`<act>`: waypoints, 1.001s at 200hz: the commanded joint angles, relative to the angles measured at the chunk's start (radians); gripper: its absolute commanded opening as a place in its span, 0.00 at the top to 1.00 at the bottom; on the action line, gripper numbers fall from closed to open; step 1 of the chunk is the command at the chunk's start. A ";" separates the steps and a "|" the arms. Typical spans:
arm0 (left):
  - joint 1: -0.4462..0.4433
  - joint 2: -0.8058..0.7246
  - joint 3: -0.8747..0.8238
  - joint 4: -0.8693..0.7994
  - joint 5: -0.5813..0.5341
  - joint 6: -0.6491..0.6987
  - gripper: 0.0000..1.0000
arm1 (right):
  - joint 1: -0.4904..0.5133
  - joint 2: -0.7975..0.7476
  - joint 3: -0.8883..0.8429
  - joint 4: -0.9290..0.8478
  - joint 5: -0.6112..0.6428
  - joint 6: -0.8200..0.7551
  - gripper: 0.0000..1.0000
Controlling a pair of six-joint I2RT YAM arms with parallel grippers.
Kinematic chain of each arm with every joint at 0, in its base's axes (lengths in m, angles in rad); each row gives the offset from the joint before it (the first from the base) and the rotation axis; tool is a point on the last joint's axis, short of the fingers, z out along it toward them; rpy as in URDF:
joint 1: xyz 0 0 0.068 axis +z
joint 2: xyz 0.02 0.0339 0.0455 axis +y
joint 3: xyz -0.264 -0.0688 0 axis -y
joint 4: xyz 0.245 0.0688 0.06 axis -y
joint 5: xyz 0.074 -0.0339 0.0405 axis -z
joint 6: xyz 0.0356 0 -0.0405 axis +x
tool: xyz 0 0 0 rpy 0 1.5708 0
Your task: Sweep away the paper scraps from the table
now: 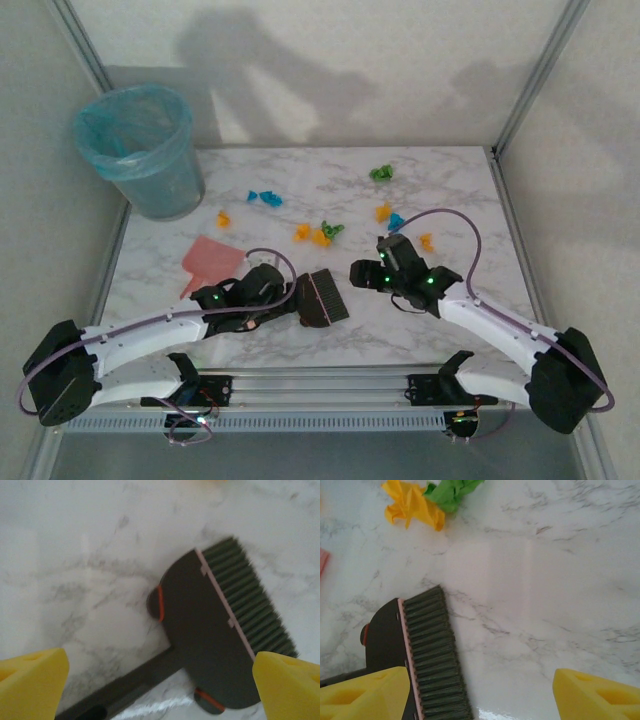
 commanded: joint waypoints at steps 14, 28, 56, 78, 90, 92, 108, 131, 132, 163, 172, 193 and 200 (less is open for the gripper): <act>-0.044 0.020 -0.023 -0.047 0.061 -0.042 0.06 | 0.009 -0.076 -0.029 -0.013 0.108 0.029 0.22; -0.051 0.036 -0.034 -0.048 0.073 -0.033 0.06 | 0.008 -0.091 -0.029 -0.021 0.117 0.031 0.22; -0.056 0.093 -0.028 -0.029 0.074 0.000 0.06 | 0.008 -0.099 -0.036 -0.016 0.109 0.032 0.21; -0.063 0.151 -0.006 -0.025 0.055 0.020 0.06 | 0.008 -0.084 -0.030 -0.021 0.104 0.031 0.21; -0.068 0.176 0.003 -0.026 0.039 0.035 0.06 | 0.007 -0.081 -0.029 -0.022 0.101 0.029 0.21; -0.068 0.181 0.004 -0.024 0.038 0.038 0.05 | 0.007 -0.081 -0.029 -0.021 0.100 0.030 0.21; -0.071 0.217 0.016 -0.014 0.041 0.059 0.05 | 0.007 -0.080 -0.031 -0.017 0.093 0.030 0.20; -0.094 0.278 0.041 -0.016 0.054 0.086 0.09 | 0.007 -0.073 -0.029 -0.017 0.092 0.029 0.20; -0.096 0.280 0.042 -0.016 0.055 0.087 0.09 | 0.007 -0.073 -0.029 -0.017 0.092 0.030 0.20; -0.142 0.337 0.076 -0.013 0.070 0.121 0.18 | 0.007 -0.071 -0.029 -0.017 0.090 0.032 0.20; -0.152 0.348 0.086 -0.014 0.062 0.130 0.20 | 0.007 -0.071 -0.030 -0.016 0.090 0.033 0.20; -0.159 0.366 0.098 -0.009 0.055 0.157 0.27 | 0.007 -0.070 -0.029 -0.016 0.088 0.033 0.20; -0.159 0.371 0.103 -0.010 0.051 0.166 0.29 | 0.007 -0.069 -0.029 -0.016 0.087 0.034 0.20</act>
